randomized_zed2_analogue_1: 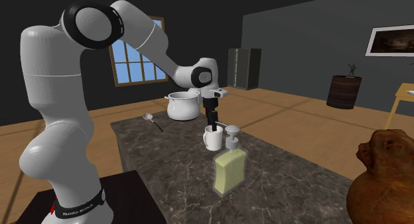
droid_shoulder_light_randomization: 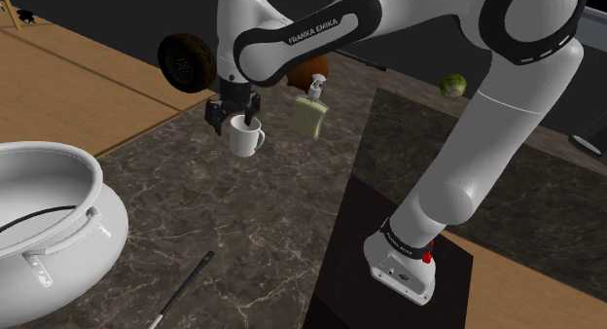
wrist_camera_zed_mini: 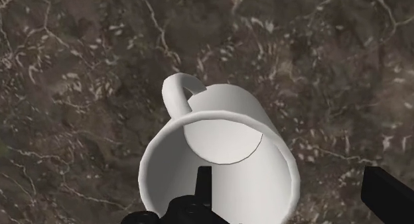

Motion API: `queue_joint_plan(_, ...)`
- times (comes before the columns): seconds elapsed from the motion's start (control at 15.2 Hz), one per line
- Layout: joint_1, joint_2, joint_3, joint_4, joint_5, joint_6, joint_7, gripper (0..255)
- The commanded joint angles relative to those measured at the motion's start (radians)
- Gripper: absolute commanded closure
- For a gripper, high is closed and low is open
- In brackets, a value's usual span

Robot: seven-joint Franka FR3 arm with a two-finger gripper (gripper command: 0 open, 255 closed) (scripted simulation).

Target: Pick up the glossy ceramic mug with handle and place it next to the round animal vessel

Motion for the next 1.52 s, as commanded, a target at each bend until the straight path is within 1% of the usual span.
queue_joint_plan(0.0, 0.001, 0.016, -0.002, -0.010, -0.010, 0.024, 0.008, 0)
queue_joint_plan(0.13, 0.001, 0.028, -0.003, -0.017, -0.018, 0.043, 0.013, 0)
queue_joint_plan(0.59, 0.001, 0.028, -0.003, -0.017, -0.018, 0.043, 0.013, 0)
queue_joint_plan(0.66, 0.001, 0.028, -0.003, -0.017, -0.018, 0.043, 0.013, 255)
queue_joint_plan(1.25, 0.001, 0.028, -0.003, -0.017, -0.018, 0.043, 0.013, 255)
queue_joint_plan(1.45, -0.001, 0.005, -0.001, -0.002, -0.003, 0.007, 0.001, 255)
